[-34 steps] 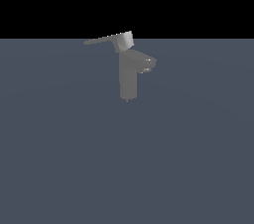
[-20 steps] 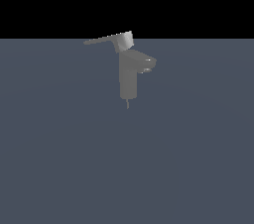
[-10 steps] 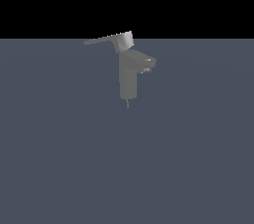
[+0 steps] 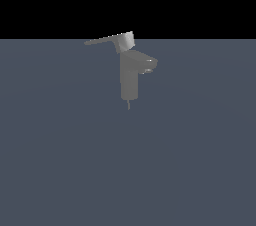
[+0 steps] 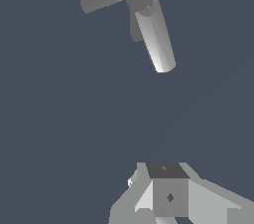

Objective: Turn on the faucet by rotating a designated handle.

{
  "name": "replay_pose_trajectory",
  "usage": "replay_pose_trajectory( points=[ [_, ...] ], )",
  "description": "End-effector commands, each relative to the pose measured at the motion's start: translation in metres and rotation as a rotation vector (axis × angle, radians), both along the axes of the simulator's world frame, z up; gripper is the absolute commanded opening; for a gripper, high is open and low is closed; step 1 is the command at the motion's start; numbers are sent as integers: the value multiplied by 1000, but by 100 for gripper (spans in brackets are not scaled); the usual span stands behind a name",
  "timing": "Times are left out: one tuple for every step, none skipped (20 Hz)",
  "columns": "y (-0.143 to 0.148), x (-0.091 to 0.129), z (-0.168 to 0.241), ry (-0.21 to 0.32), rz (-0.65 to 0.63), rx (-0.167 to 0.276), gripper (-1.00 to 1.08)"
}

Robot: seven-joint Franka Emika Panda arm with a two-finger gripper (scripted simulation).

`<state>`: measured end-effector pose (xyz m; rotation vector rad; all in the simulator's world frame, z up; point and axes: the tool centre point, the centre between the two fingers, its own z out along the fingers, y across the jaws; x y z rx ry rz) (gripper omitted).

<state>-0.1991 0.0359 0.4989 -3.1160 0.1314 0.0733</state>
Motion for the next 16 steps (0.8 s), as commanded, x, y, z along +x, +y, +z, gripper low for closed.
replay_pose_trajectory(
  points=[
    [3, 17, -2, 13, -59, 14, -100],
    [4, 25, -3, 19, -84, 19, -100],
    [5, 32, -4, 25, -110, 23, -100],
    [6, 39, -6, 31, -135, 27, -100],
    [8, 47, -7, 37, -161, 30, -100],
    [9, 54, -9, 43, -187, 33, -100],
    [10, 62, -11, 49, -213, 36, -100],
    [11, 69, -14, 56, -239, 37, -100],
    [13, 77, -16, 62, -265, 39, -100],
    [14, 84, -19, 68, -292, 40, -100],
    [15, 91, -21, 74, -318, 40, -100],
    [17, 99, -25, 80, -345, 40, -100],
    [18, 106, -28, 86, -371, 40, -100],
    [20, 113, -31, 92, -398, 39, -100],
    [21, 121, -35, 98, -425, 37, -100],
    [23, 128, -39, 104, -451, 35, -100]
  ],
)
